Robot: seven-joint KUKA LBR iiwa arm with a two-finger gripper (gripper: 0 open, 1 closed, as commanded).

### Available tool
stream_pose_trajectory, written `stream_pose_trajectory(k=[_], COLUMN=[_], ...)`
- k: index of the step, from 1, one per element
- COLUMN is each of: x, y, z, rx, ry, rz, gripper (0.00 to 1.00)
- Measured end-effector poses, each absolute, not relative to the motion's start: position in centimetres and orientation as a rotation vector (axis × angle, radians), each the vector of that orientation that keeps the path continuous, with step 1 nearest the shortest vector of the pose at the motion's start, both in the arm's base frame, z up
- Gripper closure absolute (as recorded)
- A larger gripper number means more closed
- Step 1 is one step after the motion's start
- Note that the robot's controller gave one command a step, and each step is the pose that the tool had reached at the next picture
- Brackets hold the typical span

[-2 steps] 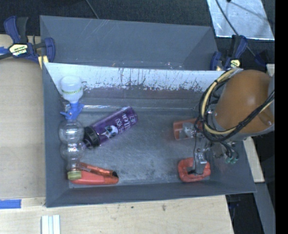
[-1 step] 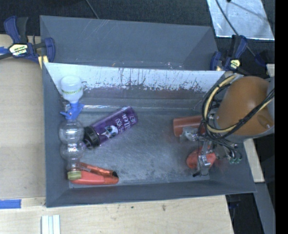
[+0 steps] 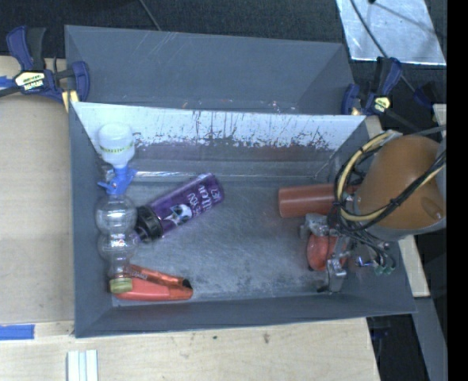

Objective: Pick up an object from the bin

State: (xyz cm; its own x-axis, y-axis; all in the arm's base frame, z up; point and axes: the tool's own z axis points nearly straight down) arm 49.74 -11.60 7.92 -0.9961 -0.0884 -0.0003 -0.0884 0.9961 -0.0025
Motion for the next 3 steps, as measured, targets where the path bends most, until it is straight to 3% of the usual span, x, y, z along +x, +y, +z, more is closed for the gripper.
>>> stream_pose_trajectory(k=[1, 2, 3], x=[50.9, 50.9, 50.4], y=[-14.6, -14.6, -15.3], z=[7.1, 7.1, 12.2], rx=[-0.127, -0.127, -0.119], ry=[3.135, 3.135, 3.143], rz=[0.010, 0.010, 0.003], gripper=[1.00, 1.00, 1.00])
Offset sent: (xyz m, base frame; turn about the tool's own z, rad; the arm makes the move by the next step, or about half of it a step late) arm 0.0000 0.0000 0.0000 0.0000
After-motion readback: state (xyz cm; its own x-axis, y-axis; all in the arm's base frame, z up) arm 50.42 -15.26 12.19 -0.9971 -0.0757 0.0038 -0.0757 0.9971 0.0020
